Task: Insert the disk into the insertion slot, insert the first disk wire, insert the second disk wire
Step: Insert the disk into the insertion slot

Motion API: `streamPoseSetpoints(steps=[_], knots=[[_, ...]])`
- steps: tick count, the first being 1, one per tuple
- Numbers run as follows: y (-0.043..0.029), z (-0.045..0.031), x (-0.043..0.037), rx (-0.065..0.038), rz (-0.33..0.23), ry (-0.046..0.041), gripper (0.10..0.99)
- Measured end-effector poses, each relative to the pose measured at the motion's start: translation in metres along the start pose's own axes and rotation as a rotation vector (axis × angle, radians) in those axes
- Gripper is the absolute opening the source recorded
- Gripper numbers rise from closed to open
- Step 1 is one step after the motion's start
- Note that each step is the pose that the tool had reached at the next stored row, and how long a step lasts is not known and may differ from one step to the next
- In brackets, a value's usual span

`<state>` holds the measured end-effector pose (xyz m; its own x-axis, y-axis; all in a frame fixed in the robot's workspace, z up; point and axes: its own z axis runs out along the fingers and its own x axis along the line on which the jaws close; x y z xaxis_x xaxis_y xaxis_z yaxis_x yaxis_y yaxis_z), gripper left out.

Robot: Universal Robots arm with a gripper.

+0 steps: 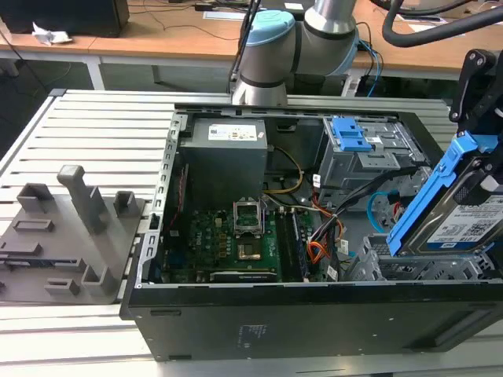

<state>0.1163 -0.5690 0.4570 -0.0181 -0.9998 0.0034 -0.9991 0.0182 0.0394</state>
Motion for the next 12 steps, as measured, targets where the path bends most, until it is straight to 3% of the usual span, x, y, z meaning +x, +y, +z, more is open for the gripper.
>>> streamPoseSetpoints(steps=[2, 6, 12], knots=[[0.0046, 0.0024, -0.0014, 0.0, 0.0, -0.0002, 0.369], [0.0061, 0.0024, -0.0125, 0.0, 0.0, -0.0002, 0.369], [0.0061, 0.0076, -0.0137, 0.0, 0.0, 0.0, 0.369]])
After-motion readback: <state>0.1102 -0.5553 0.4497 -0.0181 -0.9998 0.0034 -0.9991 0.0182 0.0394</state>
